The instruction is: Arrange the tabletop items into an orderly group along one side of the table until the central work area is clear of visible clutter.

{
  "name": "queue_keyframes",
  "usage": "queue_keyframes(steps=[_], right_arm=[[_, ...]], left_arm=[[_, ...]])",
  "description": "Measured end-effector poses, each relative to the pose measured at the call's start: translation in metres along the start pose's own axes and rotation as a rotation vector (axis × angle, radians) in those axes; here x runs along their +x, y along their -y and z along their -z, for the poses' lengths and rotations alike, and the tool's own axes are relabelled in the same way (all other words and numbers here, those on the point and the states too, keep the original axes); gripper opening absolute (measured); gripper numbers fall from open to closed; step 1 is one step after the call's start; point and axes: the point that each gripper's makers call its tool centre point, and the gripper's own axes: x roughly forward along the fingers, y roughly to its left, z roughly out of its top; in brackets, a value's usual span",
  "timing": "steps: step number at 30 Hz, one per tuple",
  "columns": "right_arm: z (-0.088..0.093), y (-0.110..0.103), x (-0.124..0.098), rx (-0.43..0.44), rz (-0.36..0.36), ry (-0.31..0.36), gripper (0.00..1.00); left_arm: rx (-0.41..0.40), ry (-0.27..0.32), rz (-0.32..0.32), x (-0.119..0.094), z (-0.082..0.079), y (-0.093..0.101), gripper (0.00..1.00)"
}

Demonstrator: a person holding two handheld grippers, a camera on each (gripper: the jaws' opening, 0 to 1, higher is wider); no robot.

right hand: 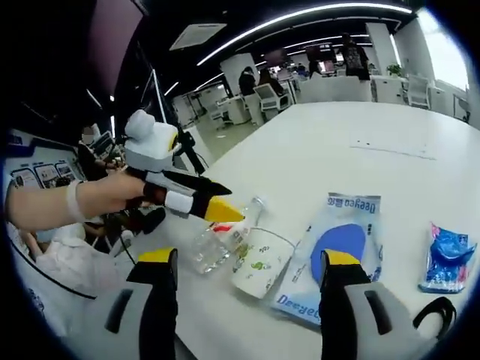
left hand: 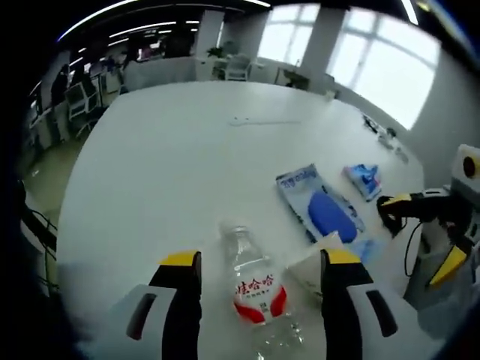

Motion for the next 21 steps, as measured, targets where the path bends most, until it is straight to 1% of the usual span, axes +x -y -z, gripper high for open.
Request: queue_keyframes(steps=[1,3,4,6,7,8,9,11,12,13,14,15,18,19,20,21], right_arm=[[-0.007,-0.003,0.002,0.025,-0.028,0.009,0.76],[-0.016,-0.003,0.007,0.026,-0.051,0.015,0.76],[-0.017,-0.003,0.008,0.027,-0.056,0.012,0.76],[-0.023,-0.006,0.015,0.052,-0.096,0.001,0.76],[-0.026,-0.007,0.018,0.067,-0.115,0.005,0.75],[-0.03,-0.008,0.022,0.1,-0.134,0.005,0.75],[-0.031,-0.006,0.025,0.108,-0.137,-0.005,0.75],[-0.033,-0.009,0.033,0.132,-0.169,-0.023,0.74],[-0.036,-0.01,0.039,0.16,-0.192,-0.026,0.74],[-0.037,-0.011,0.042,0.189,-0.204,-0.027,0.73],[-0.038,-0.01,0.046,0.21,-0.209,-0.037,0.72],[-0.04,-0.007,0.051,0.221,-0.215,-0.038,0.7],[-0.042,-0.006,0.064,0.266,-0.245,-0.06,0.69],[-0.046,-0.006,0.068,0.303,-0.268,-0.048,0.69],[-0.049,-0.004,0.071,0.336,-0.274,-0.043,0.69],[-0.051,-0.002,0.074,0.387,-0.284,-0.055,0.68]], left_arm=[[-0.001,0.004,-0.004,-0.003,0.003,-0.001,0.61],[-0.007,0.008,-0.01,-0.009,0.008,-0.001,0.61],[-0.007,0.006,-0.013,-0.012,0.012,-0.001,0.61],[-0.009,0.001,-0.03,-0.018,0.02,-0.005,0.6],[-0.009,0.003,-0.034,-0.022,0.023,-0.005,0.6],[-0.015,0.0,-0.043,-0.027,0.027,-0.005,0.6],[-0.014,-0.002,-0.046,-0.029,0.03,-0.006,0.59],[-0.023,-0.025,-0.07,-0.035,0.038,-0.009,0.58],[-0.032,-0.028,-0.075,-0.037,0.041,-0.008,0.59],[-0.052,-0.04,-0.081,-0.039,0.047,-0.008,0.59],[-0.061,-0.039,-0.079,-0.04,0.049,-0.007,0.58],[-0.086,-0.043,-0.082,-0.041,0.054,-0.006,0.56],[-0.101,-0.05,-0.086,-0.042,0.062,-0.001,0.54],[-0.105,-0.047,-0.089,-0.044,0.065,0.001,0.53],[-0.109,-0.042,-0.089,-0.044,0.065,0.002,0.53],[-0.124,-0.033,-0.09,-0.045,0.065,0.004,0.52]])
